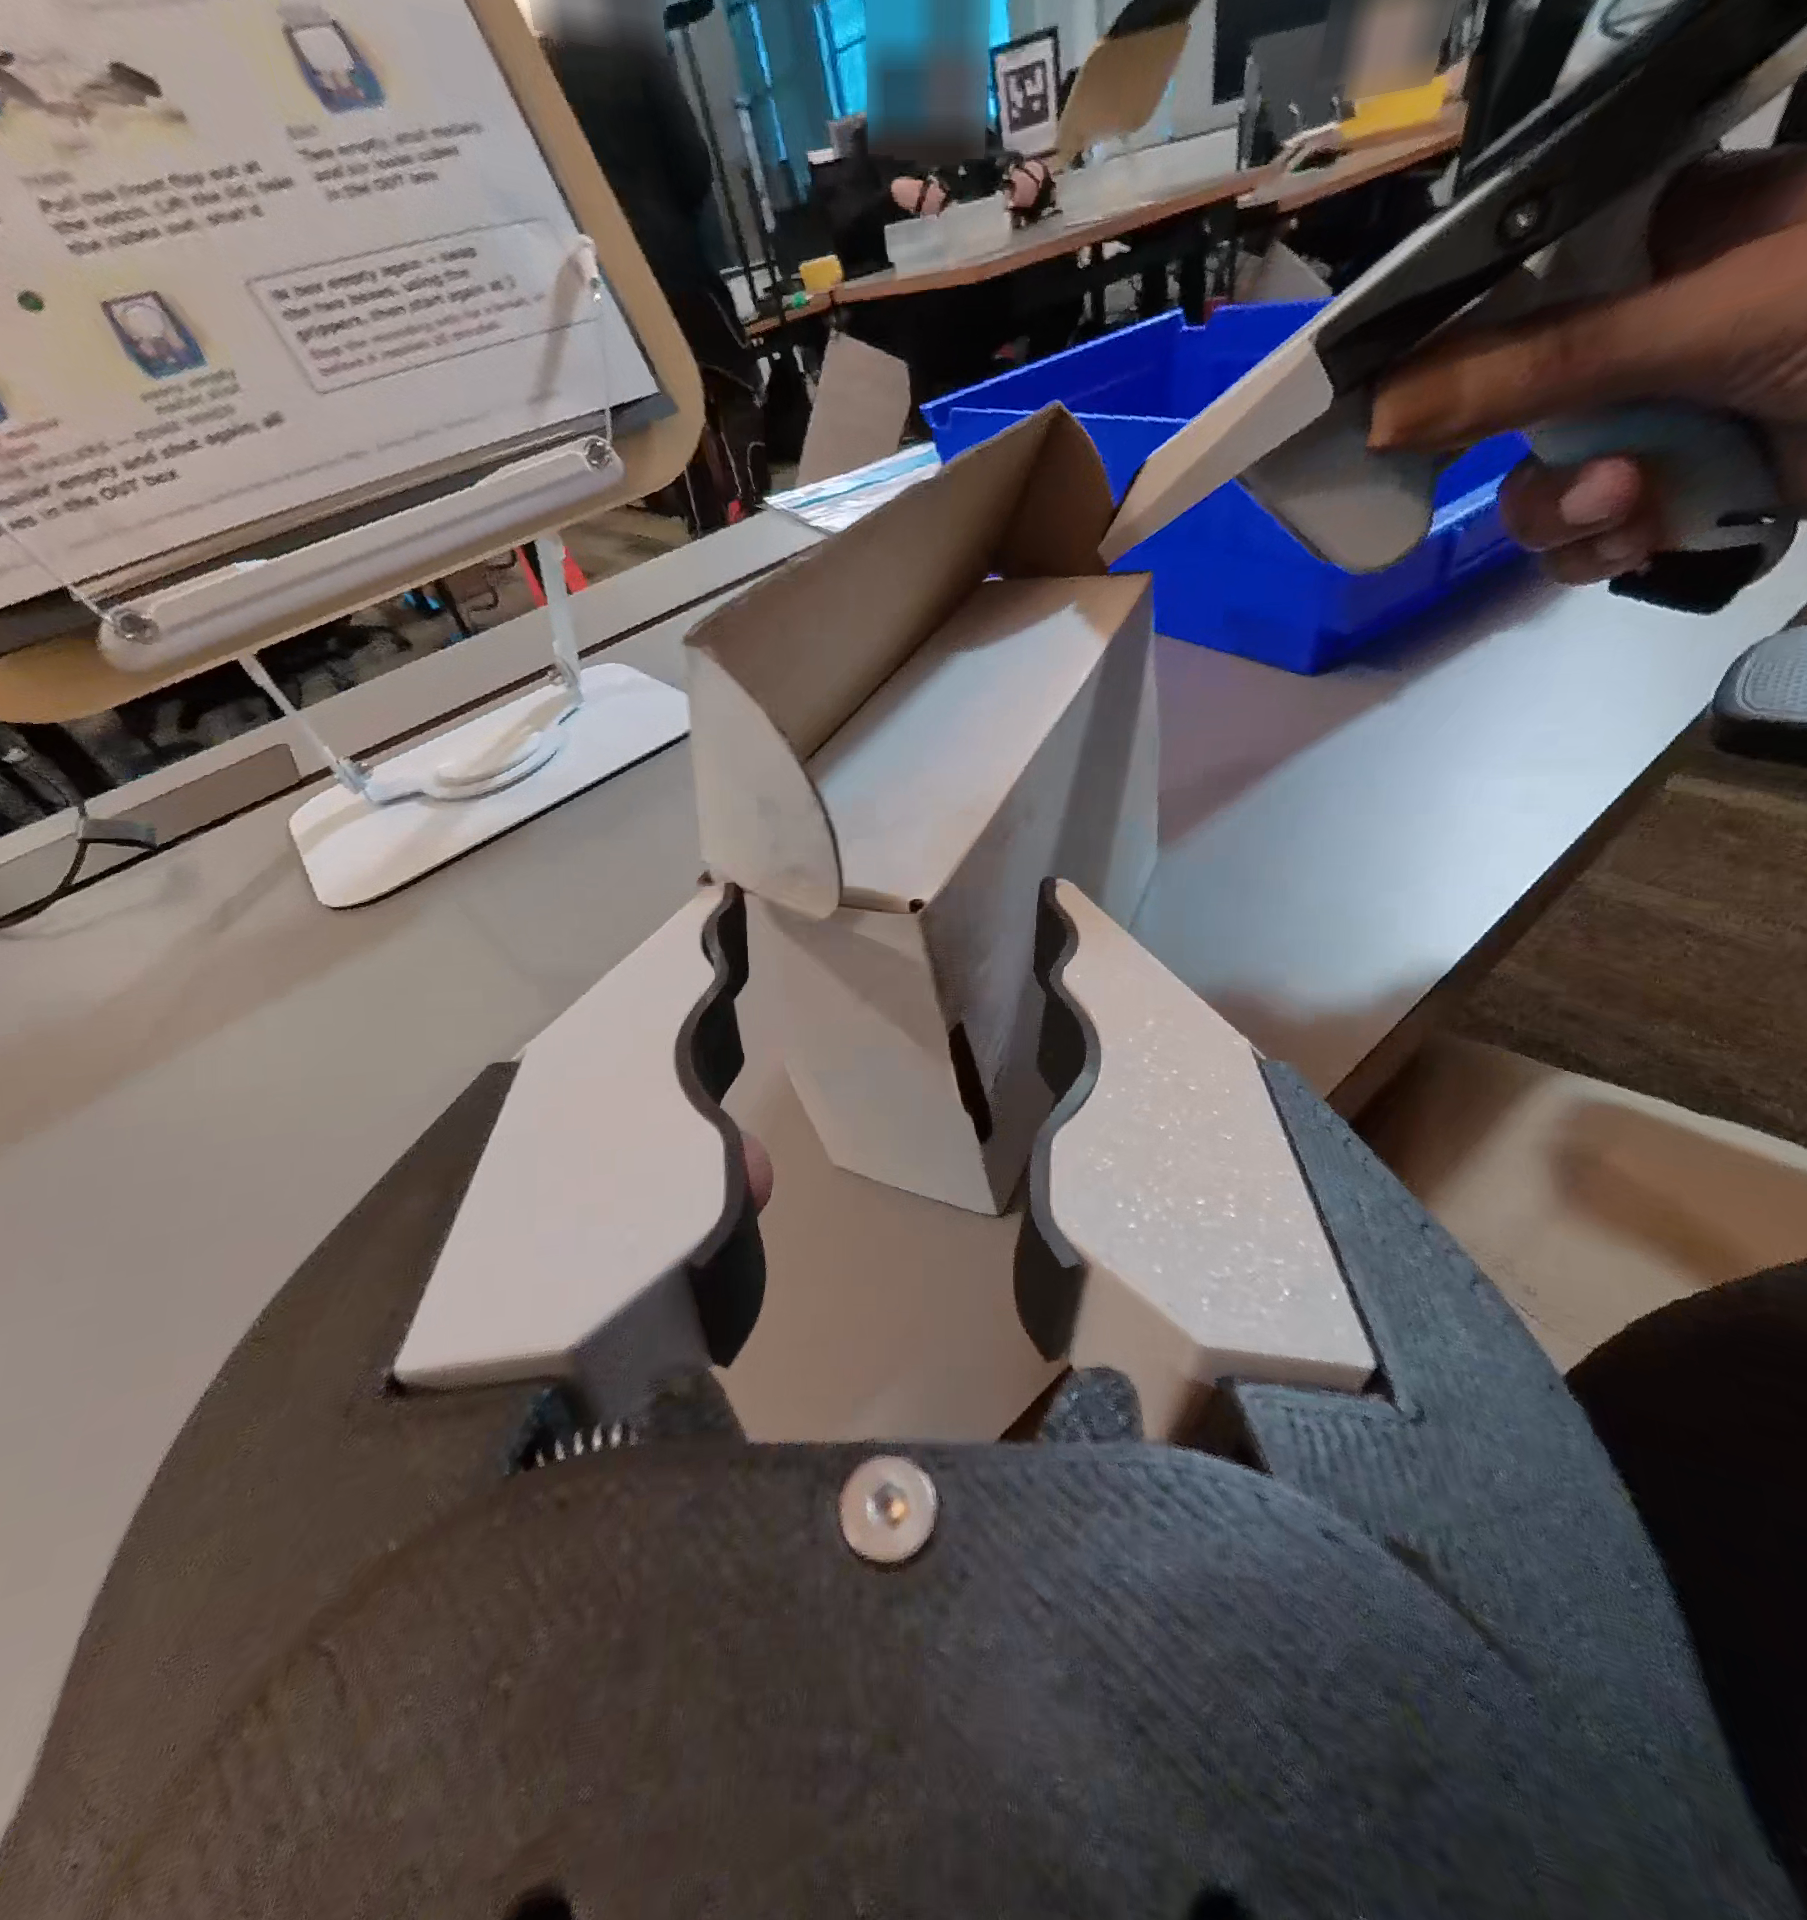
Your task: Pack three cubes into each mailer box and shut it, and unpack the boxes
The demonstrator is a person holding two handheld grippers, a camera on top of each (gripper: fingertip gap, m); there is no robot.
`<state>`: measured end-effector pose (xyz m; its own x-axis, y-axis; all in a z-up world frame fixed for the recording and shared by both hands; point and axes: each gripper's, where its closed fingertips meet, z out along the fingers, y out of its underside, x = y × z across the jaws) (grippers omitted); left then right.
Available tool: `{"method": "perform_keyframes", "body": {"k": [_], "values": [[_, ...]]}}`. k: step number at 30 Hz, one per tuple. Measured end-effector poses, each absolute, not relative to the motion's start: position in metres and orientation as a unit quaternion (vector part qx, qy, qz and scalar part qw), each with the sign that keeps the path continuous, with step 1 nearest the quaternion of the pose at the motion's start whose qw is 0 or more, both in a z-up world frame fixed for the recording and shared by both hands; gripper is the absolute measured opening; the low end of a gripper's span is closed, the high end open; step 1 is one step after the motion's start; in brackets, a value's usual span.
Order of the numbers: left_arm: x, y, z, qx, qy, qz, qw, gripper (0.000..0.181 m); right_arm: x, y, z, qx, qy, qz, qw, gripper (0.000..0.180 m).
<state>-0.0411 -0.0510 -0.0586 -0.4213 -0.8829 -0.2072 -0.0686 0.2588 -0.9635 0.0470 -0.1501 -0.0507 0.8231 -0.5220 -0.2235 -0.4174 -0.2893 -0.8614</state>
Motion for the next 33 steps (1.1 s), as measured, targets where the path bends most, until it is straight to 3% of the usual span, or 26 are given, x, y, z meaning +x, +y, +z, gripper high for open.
{"method": "perform_keyframes", "body": {"k": [8,20,33], "values": [[-0.035,-0.042,-0.048,-0.353,0.657,-0.484,0.458,0.031,0.044,-0.147,-0.05,-0.802,0.29,-0.047,0.52,0.001],[-0.033,-0.045,-0.044,-0.331,0.656,-0.484,0.475,0.026,0.046,-0.149,-0.051,-0.805,0.292,-0.058,0.514,0.0],[-0.023,-0.04,-0.045,-0.37,0.635,-0.525,0.43,0.027,0.045,-0.15,-0.051,-0.803,0.289,-0.046,0.519,0.001]]}}
